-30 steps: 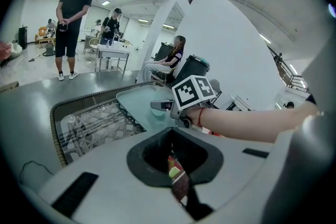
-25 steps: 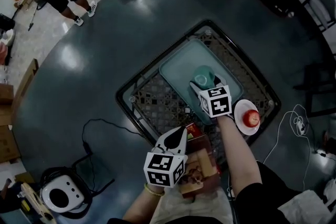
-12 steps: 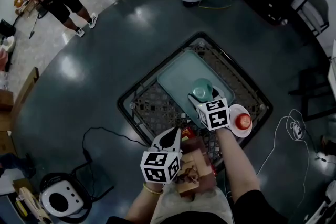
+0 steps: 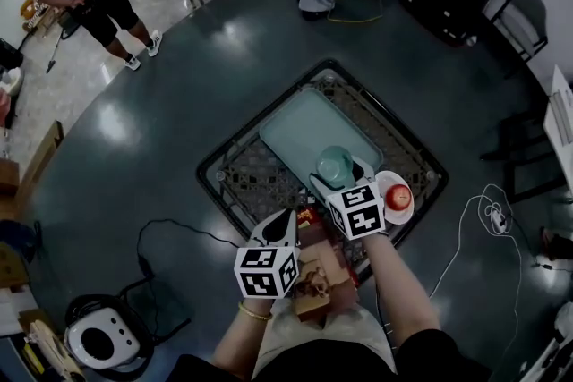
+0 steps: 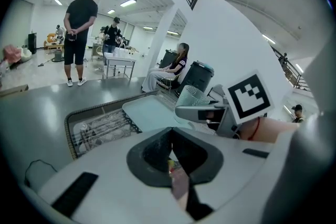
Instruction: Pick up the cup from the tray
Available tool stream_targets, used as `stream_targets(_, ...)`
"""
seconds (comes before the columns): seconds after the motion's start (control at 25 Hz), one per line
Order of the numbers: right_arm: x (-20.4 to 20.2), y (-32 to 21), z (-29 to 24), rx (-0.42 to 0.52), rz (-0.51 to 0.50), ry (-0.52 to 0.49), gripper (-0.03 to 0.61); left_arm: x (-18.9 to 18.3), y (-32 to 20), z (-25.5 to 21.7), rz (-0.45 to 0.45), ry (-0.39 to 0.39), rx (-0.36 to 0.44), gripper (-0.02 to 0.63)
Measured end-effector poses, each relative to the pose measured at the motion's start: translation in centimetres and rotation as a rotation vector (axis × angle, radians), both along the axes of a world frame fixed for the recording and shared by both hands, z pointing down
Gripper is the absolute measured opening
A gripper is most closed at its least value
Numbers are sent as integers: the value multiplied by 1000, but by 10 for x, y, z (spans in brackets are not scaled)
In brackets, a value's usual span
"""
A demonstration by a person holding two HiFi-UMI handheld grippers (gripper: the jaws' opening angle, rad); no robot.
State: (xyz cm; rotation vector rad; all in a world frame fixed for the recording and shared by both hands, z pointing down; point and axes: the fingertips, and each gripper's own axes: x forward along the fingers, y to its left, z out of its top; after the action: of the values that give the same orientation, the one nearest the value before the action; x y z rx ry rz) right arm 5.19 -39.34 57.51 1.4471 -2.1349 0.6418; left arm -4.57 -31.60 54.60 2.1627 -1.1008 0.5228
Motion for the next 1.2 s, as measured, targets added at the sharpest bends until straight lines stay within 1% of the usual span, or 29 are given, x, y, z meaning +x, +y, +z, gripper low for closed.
stream_targets(0.44,-5,63,-48,56,-1,-25,374,5,35,-13,10,-1,10,8)
stream_targets(0.68,-4,96,-67,81,10,-38,374,5,50,-23,21,-14,35,9)
stream_targets(1.2,5,136,-82,109,37,-29,374,8,71,-38,33,-13,77,9)
